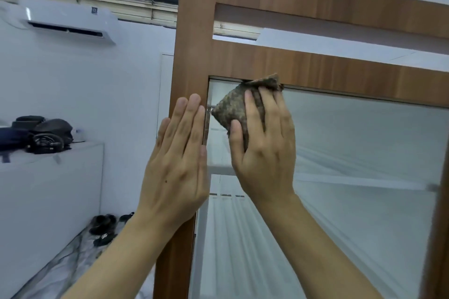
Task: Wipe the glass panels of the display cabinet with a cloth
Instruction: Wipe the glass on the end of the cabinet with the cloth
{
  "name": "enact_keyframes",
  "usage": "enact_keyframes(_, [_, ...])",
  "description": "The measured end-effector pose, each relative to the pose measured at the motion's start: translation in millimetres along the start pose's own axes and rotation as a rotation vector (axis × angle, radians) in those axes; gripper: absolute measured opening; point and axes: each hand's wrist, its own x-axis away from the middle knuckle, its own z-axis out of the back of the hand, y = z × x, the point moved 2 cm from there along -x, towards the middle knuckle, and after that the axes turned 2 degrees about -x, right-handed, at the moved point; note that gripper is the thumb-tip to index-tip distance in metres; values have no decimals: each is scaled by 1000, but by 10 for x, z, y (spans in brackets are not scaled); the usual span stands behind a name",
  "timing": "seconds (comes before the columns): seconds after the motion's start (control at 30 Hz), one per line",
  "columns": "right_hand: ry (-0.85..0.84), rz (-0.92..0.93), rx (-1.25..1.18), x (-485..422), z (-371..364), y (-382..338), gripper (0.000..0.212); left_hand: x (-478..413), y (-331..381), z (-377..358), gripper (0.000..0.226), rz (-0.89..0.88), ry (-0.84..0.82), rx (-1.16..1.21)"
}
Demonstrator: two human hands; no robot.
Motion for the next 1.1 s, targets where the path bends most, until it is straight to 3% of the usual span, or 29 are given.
enact_keyframes(0.2, [-131,140,-7,380,35,-78,51,-2,-3,-1,59,3,0,25])
enact_keyframes(0.3, [-50,51,84,230,92,70,54,4,2,-1,60,6,-8,29])
enact_keyframes(0.43, [111,26,-142,-147,13,68,36,3,5,9,59,20,-8,64])
enact_keyframes(0.53, [22,118,-176,93,15,80,32,6,3,16,59,24,-6,93])
enact_keyframes(0.63, [-49,156,-79,296,90,100,42,5,12,12,59,27,-12,99])
enact_keyframes(0.8, [101,35,-77,-100,-6,-17,42,10,18,15,59,32,-14,91])
enact_keyframes(1.0, [-43,245,-97,414,26,-54,44,9,4,-2,58,26,-16,73])
enact_keyframes(1.1, [19,133,-70,61,-18,12,43,6,17,2,59,38,-29,60])
